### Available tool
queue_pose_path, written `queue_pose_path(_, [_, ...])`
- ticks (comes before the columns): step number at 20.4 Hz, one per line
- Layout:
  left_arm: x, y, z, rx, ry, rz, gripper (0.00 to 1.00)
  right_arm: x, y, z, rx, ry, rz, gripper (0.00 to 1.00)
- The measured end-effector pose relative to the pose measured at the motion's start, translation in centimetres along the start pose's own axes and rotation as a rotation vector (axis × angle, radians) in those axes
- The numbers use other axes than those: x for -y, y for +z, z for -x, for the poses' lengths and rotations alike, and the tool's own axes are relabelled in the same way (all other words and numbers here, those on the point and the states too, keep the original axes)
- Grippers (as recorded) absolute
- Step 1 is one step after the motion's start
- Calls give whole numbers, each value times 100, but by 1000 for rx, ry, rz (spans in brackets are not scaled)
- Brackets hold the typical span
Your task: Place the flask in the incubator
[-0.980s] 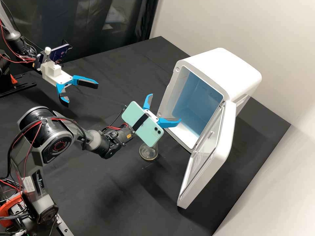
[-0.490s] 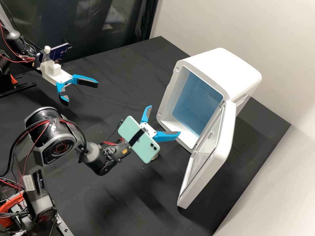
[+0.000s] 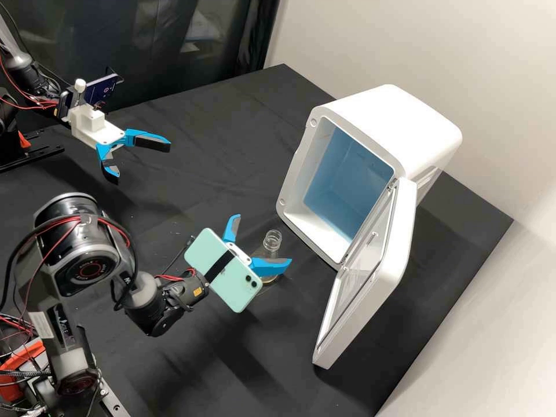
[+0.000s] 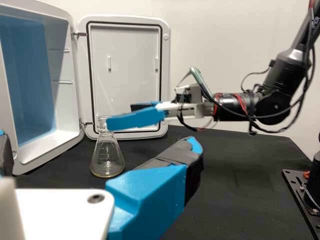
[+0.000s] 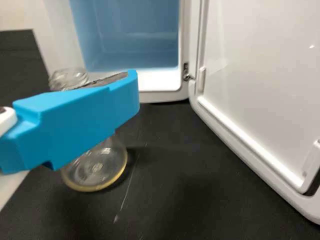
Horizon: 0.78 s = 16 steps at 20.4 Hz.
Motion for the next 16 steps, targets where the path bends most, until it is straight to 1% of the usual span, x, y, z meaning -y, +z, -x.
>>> queue_pose_path(3, [-17, 9, 6, 3, 9, -5, 100, 65, 5, 71, 1, -32, 1, 100])
queue_pose_path(5, [-21, 12, 7, 4, 11, -6, 100, 85, 9, 83, 0, -42, 0, 100])
queue_pose_path(7, [-16, 13, 11, 4, 9, -5, 100, 113, 26, 79, 6, -55, -5, 100])
queue_pose_path(9, [-2, 16, 22, 2, 5, -2, 100, 185, 46, 57, 13, -92, -5, 100])
queue_pose_path(10, [-2, 16, 22, 2, 5, -2, 100, 236, 75, 35, 25, -117, -10, 100])
queue_pose_path(12, [1, 16, 24, 2, 4, -1, 100, 287, 131, -24, 44, -144, -7, 100])
queue_pose_path(15, [-10, 22, 28, 3, 9, -5, 100, 287, 228, -124, 91, -127, -16, 100])
queue_pose_path(16, [-17, 26, 30, 5, 13, -7, 100, 293, 262, -150, 109, -123, -24, 100])
